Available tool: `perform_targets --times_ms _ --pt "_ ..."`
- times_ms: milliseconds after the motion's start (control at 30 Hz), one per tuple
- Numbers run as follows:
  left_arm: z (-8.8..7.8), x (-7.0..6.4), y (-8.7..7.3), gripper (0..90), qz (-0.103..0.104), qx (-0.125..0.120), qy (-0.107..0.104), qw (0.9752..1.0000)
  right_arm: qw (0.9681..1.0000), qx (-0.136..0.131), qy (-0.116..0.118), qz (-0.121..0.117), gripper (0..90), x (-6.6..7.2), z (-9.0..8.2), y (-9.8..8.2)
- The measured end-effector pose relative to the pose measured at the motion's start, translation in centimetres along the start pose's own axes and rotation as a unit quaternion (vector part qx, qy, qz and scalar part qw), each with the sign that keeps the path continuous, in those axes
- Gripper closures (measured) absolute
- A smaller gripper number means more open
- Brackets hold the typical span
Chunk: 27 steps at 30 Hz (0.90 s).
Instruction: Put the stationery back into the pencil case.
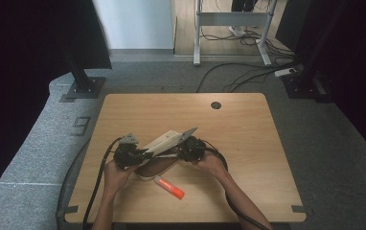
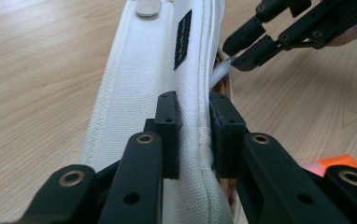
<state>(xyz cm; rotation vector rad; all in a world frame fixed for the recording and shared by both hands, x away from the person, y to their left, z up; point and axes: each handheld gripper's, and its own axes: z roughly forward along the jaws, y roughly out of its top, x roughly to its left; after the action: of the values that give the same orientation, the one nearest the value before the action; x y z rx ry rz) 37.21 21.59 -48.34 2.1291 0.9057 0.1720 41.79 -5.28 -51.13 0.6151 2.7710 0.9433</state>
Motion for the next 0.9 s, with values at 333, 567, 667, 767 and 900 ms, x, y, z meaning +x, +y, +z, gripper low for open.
perform_targets --times_ms 333,567,667,767,900 --pt "0.1 0.0 0.0 75.8 0.001 0.000 0.001 1.0000 1.0000 -0.006 -0.004 0.004 77.2 -0.3 1.4 0.9" --pt "0.0 0.0 0.0 75.8 -0.002 -0.001 0.000 1.0000 0.9997 -0.020 -0.012 0.008 60.6 -0.1 0.7 1.0" --pt "0.0 0.0 0.0 75.8 -0.001 -0.001 0.000 1.0000 0.9995 -0.025 -0.013 0.011 52.6 0.1 0.2 0.9" --pt "0.0 0.0 0.0 75.8 -0.001 -0.001 0.000 1.0000 0.9994 -0.028 -0.013 0.016 42.8 0.6 -0.4 0.8" --pt "0.0 0.0 0.0 75.7 -0.001 -0.001 0.000 1.0000 0.9993 -0.028 -0.010 0.021 34.2 1.3 -1.0 0.4"
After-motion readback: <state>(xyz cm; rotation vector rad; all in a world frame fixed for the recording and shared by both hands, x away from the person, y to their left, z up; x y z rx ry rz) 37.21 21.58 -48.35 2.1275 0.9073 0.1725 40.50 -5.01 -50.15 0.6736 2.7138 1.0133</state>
